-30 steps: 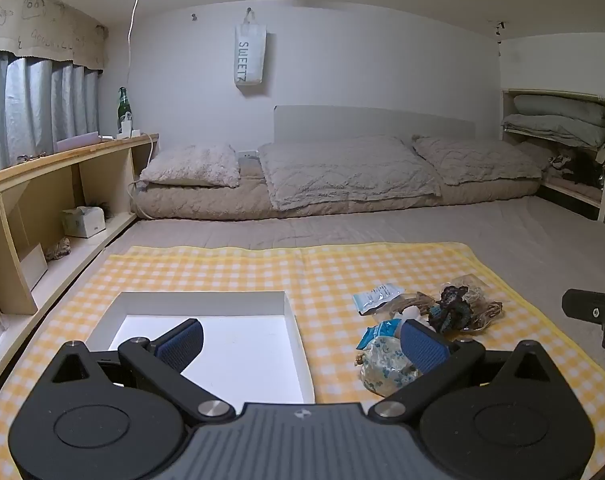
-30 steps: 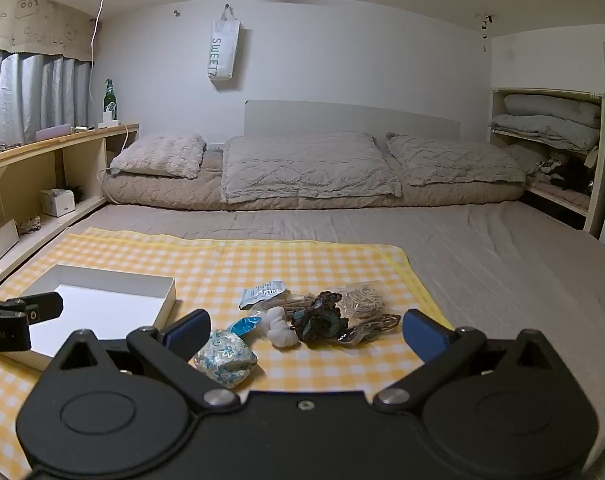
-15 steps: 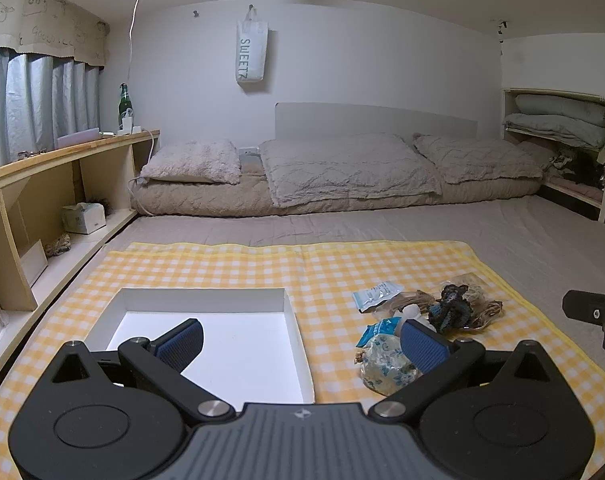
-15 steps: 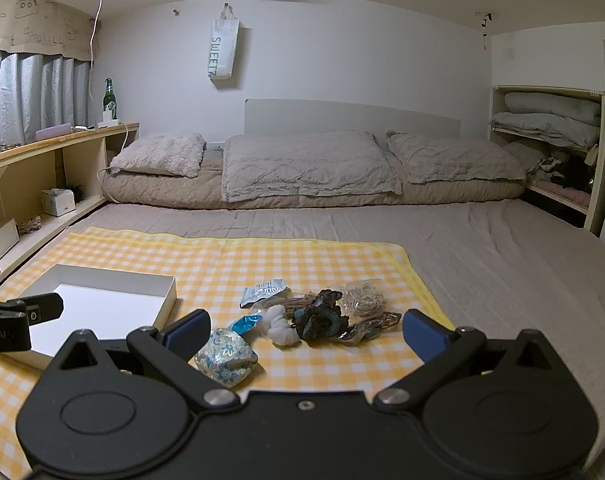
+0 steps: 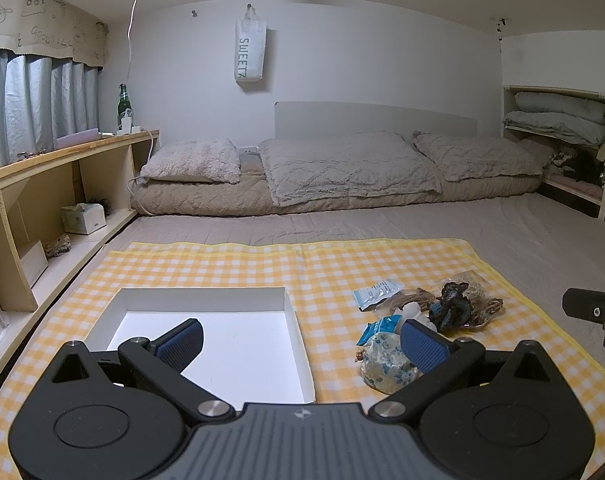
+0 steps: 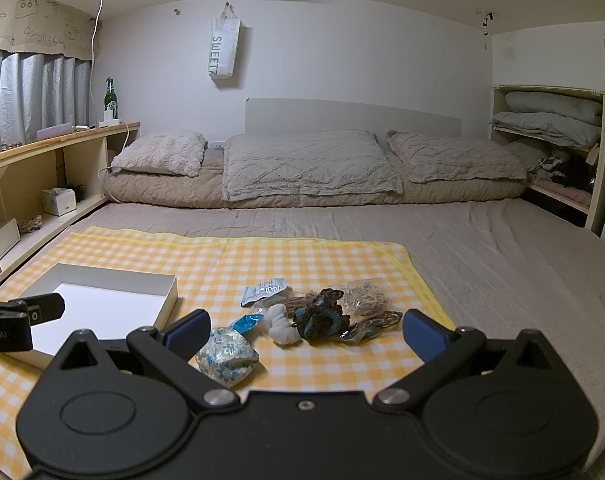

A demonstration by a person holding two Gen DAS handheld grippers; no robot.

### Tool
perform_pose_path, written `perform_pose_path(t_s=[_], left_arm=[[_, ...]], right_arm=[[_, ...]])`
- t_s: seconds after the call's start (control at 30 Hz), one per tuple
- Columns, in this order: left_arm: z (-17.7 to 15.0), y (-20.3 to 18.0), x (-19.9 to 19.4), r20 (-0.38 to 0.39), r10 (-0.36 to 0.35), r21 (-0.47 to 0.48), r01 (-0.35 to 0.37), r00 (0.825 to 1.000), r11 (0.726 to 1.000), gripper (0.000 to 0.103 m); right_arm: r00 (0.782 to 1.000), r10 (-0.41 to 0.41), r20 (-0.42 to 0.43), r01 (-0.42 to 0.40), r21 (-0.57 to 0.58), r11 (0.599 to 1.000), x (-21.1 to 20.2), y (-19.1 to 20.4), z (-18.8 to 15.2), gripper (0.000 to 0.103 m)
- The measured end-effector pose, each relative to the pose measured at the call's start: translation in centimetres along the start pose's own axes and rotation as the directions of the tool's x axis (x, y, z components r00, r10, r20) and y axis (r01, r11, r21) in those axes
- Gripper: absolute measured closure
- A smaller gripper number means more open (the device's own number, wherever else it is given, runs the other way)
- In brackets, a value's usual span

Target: Organize soft objects

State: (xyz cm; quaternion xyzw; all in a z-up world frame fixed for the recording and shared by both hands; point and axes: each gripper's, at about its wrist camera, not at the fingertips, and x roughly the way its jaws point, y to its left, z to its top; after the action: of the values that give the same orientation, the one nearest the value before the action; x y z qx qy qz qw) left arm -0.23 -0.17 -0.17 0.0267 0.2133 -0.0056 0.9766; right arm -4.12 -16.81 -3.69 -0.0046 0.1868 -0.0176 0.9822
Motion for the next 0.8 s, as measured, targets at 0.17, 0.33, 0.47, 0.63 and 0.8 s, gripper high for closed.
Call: perform_pose_path(t_s=[0.17, 0.33, 0.47, 0.63, 0.8], left_arm=[[-0.06, 0.08, 0.14, -0.001, 0.0, 0.0, 0.0, 1.0, 1.0, 0.0], [-0.34, 0.03, 0.4, -0.004, 0.0, 0.001, 0.0, 1.0, 1.0, 0.0], [-0.66, 0.07, 0.55, -0.008, 0.001, 0.004, -0.001, 1.0, 1.0, 0.0], [-0.64, 0.07, 0.56, -0.009, 0.002, 0.005, -0.002, 1.0, 1.0, 0.0], [-0.91, 0.07, 0.5, -0.011, 0.001, 0.006, -0.001, 1.0, 1.0, 0.0]], right_arm=[[1.0, 0.0, 0.0, 0.0, 0.0, 1.0, 0.0, 0.0, -0.01, 0.0], [1.0, 0.0, -0.001, 0.0, 0.0, 1.0, 0.0, 0.0, -0.02, 0.0], [1.0, 0.0, -0.002, 0.0, 0.0, 1.0, 0.02, 0.02, -0.01, 0.0], [1.0, 0.001, -0.003, -0.001, 0.001, 1.0, 0.04, 0.05, 0.0, 0.0], [1.0, 0.001, -0.003, -0.001, 0.001, 1.0, 0.06, 0.04, 0.0, 0.0]])
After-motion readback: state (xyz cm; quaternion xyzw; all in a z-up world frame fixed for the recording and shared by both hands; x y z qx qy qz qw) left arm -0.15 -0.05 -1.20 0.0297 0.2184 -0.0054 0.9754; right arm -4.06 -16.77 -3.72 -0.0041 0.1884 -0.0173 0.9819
